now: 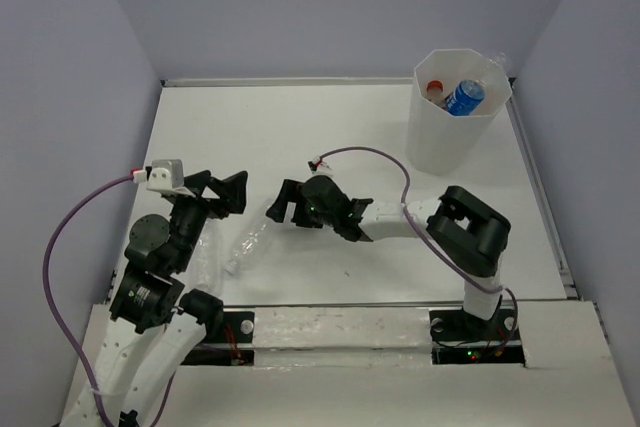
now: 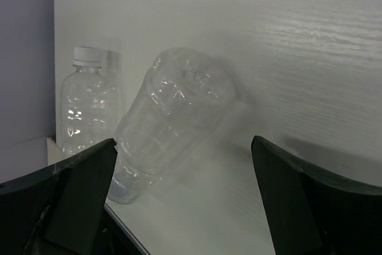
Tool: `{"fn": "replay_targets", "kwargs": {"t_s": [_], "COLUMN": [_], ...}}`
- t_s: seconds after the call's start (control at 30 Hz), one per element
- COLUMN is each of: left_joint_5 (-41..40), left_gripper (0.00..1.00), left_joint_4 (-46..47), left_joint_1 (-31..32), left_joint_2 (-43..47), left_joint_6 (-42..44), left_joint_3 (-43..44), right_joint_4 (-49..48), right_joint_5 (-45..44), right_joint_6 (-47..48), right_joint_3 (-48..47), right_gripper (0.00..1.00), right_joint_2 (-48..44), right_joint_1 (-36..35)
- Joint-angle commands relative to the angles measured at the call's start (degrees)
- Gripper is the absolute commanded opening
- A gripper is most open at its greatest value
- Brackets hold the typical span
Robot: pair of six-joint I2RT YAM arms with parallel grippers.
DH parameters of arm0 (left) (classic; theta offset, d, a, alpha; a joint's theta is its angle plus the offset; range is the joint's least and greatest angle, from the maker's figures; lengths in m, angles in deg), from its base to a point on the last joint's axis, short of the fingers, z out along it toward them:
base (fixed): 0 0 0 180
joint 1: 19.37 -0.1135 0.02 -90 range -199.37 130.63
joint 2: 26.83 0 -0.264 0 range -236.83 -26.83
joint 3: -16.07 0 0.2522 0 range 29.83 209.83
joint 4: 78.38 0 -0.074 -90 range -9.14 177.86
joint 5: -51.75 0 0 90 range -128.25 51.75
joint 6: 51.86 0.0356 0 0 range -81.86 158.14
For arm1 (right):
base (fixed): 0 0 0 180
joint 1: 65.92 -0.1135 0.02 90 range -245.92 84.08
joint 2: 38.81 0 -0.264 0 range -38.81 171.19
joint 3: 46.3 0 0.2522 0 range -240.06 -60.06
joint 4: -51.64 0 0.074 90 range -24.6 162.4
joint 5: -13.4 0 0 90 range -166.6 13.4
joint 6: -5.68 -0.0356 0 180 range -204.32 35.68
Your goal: Put the plastic bottles in the bin
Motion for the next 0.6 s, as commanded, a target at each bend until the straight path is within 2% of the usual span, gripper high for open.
{"fn": "replay_targets", "kwargs": {"t_s": [0.0,0.2,0.57], "left_joint_5": [0.70,0.79,0.70], "left_gripper": [0.99,0.99,0.99], "left_joint_4": [2.01,1.92,1.83], "left_joint_1": [-0.26,0.27,0.62], "left_joint_2": [0.91,1.08,1.52], "left_joint_6": [-0.03,0.05,-0.03], "left_joint_3": [1.83,1.74,1.74], "right_joint_4": [-5.96,-5.78,-3.32], "right_joint_5": [3.44,3.18,1.69], "right_joint_6": [-7.61,-7.96,-8.58], "right_joint_3": [-4.88,-9.89,-14.28], "right_gripper": [1.00,1.00,0.98], "right_joint_2": [4.87,11.20,17.01], "right_joint_1": [-1.13,-1.13,-1.13]}}
